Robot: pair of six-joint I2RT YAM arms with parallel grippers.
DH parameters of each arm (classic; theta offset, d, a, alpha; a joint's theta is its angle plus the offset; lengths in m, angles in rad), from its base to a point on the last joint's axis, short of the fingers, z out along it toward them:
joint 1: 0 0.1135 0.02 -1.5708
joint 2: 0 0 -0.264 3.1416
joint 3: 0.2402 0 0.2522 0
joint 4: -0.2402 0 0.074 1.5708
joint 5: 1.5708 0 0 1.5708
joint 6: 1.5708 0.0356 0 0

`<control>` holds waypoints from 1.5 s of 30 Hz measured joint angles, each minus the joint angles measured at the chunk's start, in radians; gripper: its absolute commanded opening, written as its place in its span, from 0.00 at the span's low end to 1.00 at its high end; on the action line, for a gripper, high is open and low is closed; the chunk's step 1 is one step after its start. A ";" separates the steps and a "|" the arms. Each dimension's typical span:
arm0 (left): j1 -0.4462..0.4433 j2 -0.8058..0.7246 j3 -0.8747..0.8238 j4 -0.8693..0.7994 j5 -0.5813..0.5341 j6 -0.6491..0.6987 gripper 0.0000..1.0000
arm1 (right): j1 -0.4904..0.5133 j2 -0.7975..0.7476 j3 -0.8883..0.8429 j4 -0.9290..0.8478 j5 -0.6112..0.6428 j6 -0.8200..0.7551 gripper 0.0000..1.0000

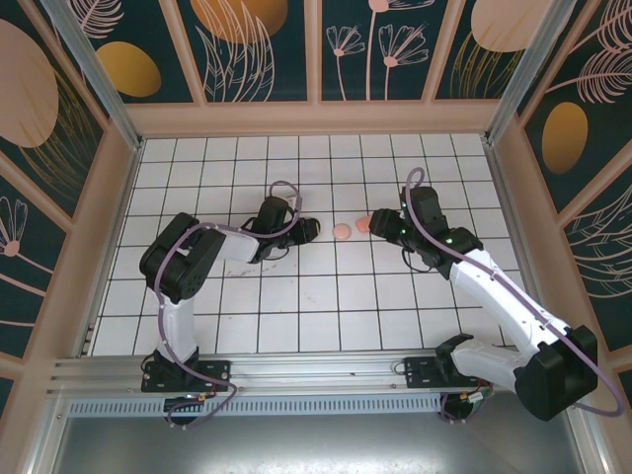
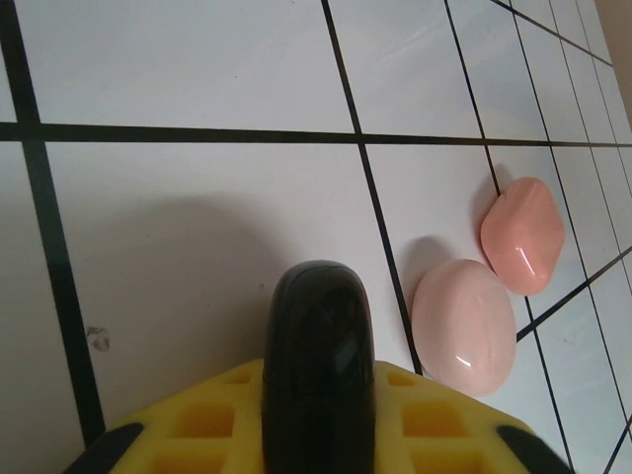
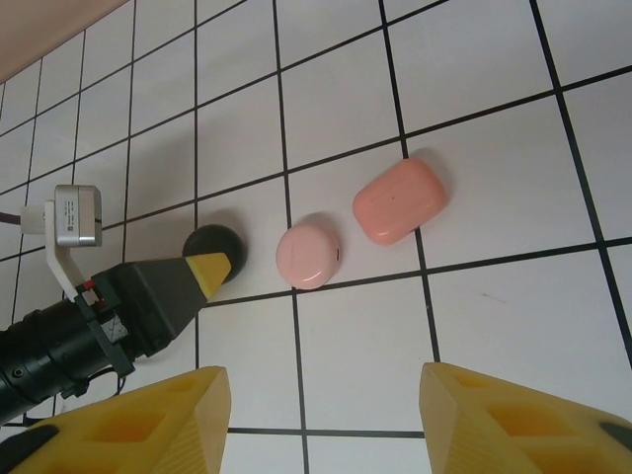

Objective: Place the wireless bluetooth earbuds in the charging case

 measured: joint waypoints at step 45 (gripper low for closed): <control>0.325 -0.893 -0.760 0.409 -0.753 0.678 0.99 | -0.333 0.157 -0.518 1.090 0.615 -0.469 0.99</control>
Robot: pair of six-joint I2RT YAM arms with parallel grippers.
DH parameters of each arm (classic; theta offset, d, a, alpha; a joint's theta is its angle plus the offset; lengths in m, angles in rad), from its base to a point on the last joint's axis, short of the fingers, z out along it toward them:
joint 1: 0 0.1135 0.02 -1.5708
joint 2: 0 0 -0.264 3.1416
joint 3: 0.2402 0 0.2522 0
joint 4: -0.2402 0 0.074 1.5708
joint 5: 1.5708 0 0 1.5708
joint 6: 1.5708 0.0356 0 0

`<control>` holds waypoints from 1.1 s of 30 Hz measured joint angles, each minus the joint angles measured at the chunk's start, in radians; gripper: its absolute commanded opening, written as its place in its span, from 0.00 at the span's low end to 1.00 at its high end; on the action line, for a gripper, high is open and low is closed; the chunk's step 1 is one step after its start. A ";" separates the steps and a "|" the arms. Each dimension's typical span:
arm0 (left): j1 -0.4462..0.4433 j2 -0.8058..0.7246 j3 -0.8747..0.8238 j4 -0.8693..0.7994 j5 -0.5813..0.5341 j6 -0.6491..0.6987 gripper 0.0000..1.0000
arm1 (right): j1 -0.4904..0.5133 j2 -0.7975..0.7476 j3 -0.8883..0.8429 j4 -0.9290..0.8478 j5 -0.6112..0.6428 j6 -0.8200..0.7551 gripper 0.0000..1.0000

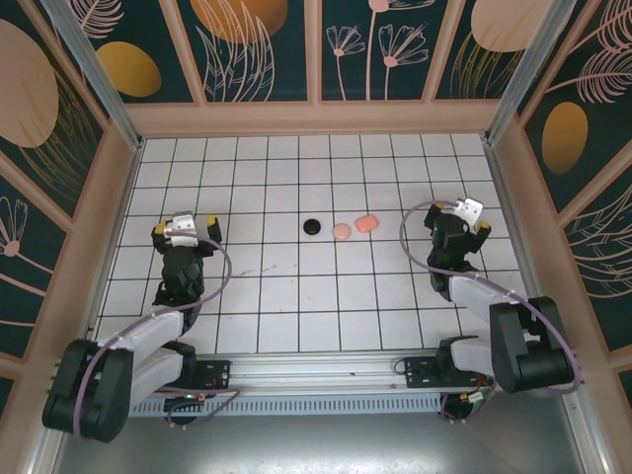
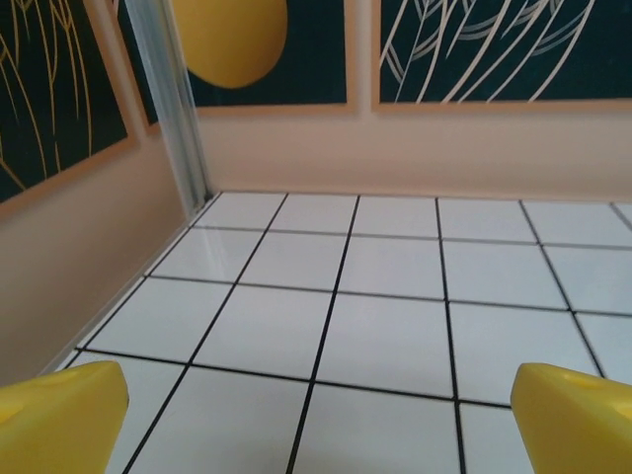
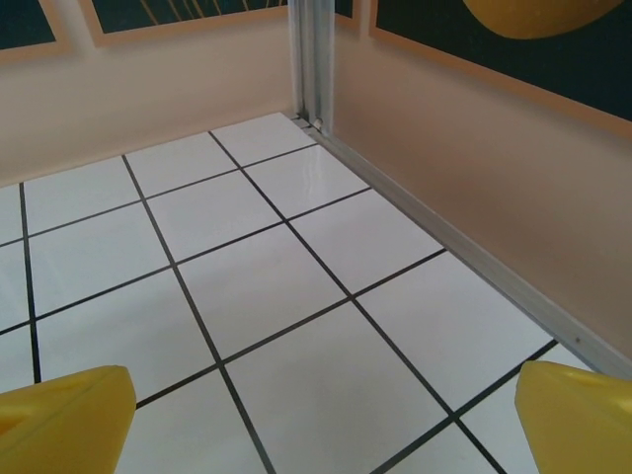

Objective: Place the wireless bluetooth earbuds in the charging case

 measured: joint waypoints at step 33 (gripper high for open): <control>0.237 0.425 0.063 0.360 0.386 -0.055 0.99 | -0.178 0.269 -0.164 0.590 -0.526 -0.086 0.99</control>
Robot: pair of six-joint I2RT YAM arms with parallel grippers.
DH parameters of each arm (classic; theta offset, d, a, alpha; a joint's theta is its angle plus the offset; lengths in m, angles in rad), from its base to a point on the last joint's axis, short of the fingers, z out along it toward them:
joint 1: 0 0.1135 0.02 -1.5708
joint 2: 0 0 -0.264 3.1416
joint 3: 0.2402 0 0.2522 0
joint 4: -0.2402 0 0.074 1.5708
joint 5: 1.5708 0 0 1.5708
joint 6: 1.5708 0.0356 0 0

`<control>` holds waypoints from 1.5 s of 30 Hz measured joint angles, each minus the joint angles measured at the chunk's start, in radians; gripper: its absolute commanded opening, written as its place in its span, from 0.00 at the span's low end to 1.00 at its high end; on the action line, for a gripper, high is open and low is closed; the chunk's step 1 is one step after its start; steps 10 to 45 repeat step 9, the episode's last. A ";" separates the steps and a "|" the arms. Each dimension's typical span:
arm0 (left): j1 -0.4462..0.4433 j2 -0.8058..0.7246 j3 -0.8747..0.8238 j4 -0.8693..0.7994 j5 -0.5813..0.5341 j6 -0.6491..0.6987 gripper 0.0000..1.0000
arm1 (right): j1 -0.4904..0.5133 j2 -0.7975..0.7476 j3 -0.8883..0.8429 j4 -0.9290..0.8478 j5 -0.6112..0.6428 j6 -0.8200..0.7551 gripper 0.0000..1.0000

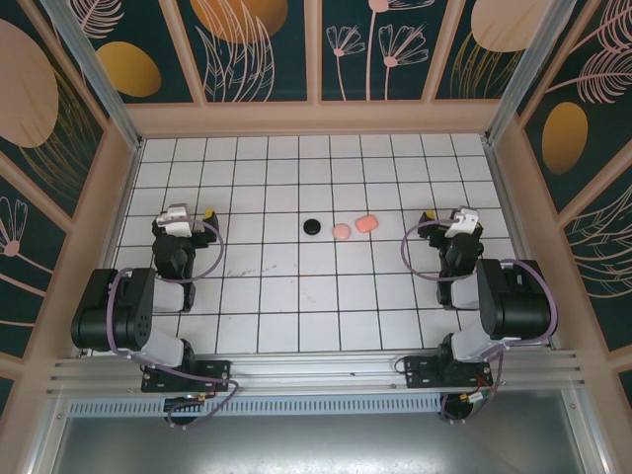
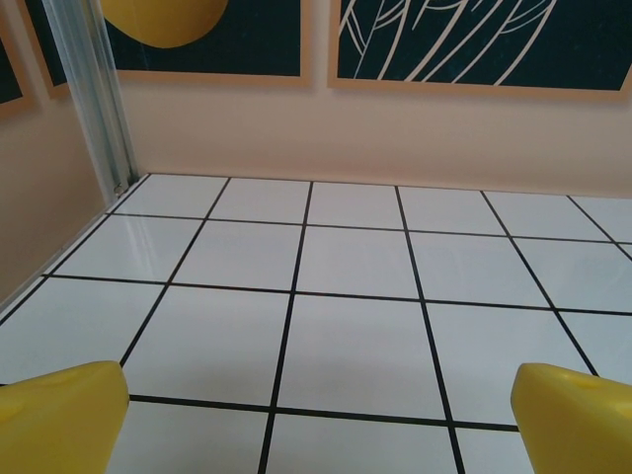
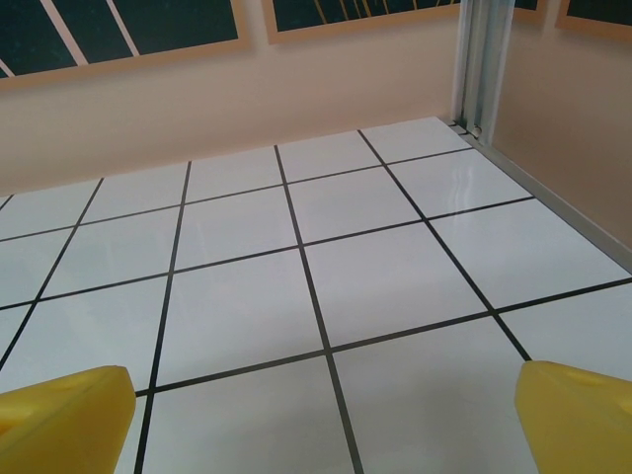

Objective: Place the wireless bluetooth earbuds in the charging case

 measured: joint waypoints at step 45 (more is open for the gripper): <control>0.000 0.000 0.000 -0.005 0.000 0.000 0.99 | -0.011 0.000 0.012 -0.018 -0.066 -0.003 0.99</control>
